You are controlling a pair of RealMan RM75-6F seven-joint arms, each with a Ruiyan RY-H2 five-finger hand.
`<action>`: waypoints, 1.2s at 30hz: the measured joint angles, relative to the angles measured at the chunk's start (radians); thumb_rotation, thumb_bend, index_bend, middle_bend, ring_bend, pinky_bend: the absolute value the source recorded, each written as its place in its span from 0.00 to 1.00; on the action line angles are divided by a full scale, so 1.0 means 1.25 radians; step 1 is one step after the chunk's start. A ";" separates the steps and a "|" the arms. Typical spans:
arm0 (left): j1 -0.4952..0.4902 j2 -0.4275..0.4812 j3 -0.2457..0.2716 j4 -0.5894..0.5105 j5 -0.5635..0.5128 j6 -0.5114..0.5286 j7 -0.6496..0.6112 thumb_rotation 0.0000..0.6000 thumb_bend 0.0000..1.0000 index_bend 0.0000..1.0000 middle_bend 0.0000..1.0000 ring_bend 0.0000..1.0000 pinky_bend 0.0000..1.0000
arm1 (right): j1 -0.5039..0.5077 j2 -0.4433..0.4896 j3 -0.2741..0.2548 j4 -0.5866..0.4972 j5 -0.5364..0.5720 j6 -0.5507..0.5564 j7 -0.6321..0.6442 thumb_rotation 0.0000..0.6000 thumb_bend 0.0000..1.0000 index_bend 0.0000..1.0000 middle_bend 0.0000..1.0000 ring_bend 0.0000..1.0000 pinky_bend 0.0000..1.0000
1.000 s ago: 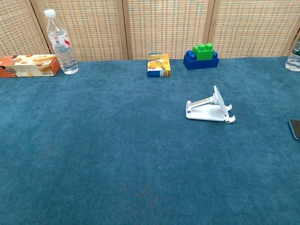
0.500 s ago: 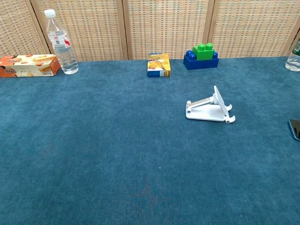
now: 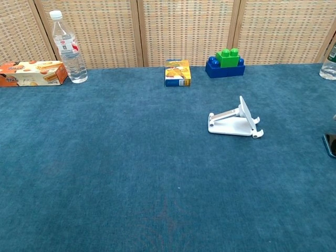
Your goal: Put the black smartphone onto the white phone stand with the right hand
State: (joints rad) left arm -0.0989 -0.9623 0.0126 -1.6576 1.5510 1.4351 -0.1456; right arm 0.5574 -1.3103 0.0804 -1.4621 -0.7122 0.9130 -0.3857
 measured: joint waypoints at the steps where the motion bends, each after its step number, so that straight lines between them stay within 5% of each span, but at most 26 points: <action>1: 0.000 0.000 0.000 0.000 0.000 0.001 -0.001 1.00 0.00 0.00 0.00 0.00 0.00 | 0.006 -0.012 -0.001 0.000 0.027 0.008 -0.025 1.00 0.03 0.13 0.07 0.00 0.02; 21: -0.006 -0.001 -0.002 -0.011 -0.010 -0.013 0.015 1.00 0.00 0.00 0.00 0.00 0.00 | 0.029 -0.101 0.015 0.119 0.166 0.015 -0.098 1.00 0.06 0.14 0.14 0.06 0.06; 30: -0.006 -0.004 -0.002 -0.013 -0.011 -0.015 0.022 1.00 0.00 0.00 0.00 0.00 0.00 | 0.032 -0.112 0.019 0.180 0.181 -0.033 -0.097 1.00 0.16 0.24 0.25 0.18 0.21; 36: -0.007 -0.004 -0.002 -0.015 -0.013 -0.016 0.024 1.00 0.00 0.00 0.00 0.00 0.00 | 0.033 -0.119 0.016 0.195 0.168 -0.037 -0.101 1.00 0.24 0.36 0.42 0.38 0.41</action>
State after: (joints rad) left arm -0.1076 -0.9672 0.0097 -1.6764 1.5352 1.4149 -0.1157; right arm 0.5981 -1.4585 0.1002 -1.2178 -0.5025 0.8662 -0.5117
